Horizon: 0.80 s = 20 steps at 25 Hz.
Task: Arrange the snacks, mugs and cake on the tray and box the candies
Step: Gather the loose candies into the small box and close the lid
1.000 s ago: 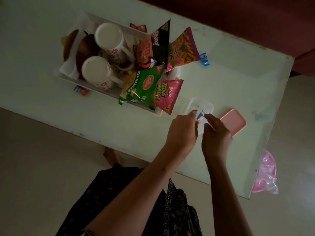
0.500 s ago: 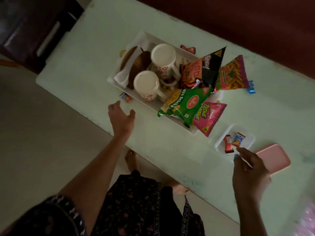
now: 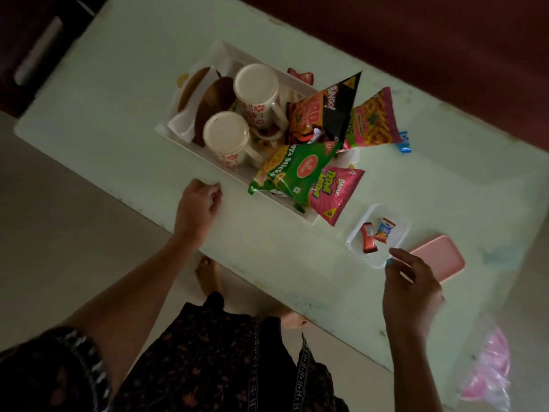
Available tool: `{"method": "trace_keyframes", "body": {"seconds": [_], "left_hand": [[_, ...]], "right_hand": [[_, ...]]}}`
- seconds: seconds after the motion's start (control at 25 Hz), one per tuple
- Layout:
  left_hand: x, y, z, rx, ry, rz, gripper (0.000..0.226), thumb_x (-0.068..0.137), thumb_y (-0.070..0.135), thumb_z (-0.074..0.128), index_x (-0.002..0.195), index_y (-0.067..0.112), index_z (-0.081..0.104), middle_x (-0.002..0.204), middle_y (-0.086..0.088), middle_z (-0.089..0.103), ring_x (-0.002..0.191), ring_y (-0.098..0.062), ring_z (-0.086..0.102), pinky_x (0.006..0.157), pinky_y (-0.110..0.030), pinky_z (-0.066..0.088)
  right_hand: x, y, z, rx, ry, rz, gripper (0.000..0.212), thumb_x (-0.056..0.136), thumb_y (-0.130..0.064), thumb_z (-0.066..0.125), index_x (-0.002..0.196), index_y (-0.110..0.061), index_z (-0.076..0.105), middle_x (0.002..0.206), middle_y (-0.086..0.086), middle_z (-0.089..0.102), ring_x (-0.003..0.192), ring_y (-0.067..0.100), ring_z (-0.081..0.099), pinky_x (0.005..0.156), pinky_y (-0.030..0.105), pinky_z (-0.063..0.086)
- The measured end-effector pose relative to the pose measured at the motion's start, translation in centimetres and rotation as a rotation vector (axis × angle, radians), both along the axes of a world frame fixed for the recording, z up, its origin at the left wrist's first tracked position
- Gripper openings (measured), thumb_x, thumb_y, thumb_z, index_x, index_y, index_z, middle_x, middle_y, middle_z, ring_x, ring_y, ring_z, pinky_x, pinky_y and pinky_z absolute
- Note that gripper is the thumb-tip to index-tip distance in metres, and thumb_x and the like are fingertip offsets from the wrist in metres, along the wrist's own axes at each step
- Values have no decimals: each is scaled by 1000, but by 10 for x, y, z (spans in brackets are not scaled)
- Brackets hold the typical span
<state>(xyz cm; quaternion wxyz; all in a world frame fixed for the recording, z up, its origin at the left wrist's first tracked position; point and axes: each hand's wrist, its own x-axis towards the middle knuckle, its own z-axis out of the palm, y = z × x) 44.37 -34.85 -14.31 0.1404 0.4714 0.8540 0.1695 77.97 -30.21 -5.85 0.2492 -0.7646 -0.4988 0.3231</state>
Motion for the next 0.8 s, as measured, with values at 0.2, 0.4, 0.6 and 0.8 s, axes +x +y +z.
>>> {"method": "trace_keyframes", "body": {"seconds": [0.2,0.4,0.6,0.8], "left_hand": [[114,-47,29,-52,-224,-136,15,87,17,60,96,9,70,76,-11,63,59,-21,61,56,-37,56],[221,-7,66,120,-531,-185,19,88,24,58,96,12,69,74,-2,66,54,-2,53,56,-16,49],[253,57,75,71,-609,-105,31,87,33,59,102,7,68,88,-12,74,69,-21,69,70,-35,55],[242,55,74,90,-599,-52,19,87,19,58,95,7,70,84,-10,76,66,-8,69,65,-15,54]], "right_hand": [[3,-6,-5,-53,28,-13,21,84,-3,61,94,-18,71,87,7,72,64,-12,60,57,-7,36],[11,-2,-9,-82,50,-47,22,84,-6,61,92,-24,71,81,1,70,66,-17,58,57,-6,36],[17,21,-7,0,69,-49,15,87,-10,61,96,-14,72,81,-4,66,64,-14,56,59,-5,38],[12,75,-16,96,-91,-12,15,86,-21,61,94,-18,73,82,-7,70,64,-6,55,61,-6,32]]}}
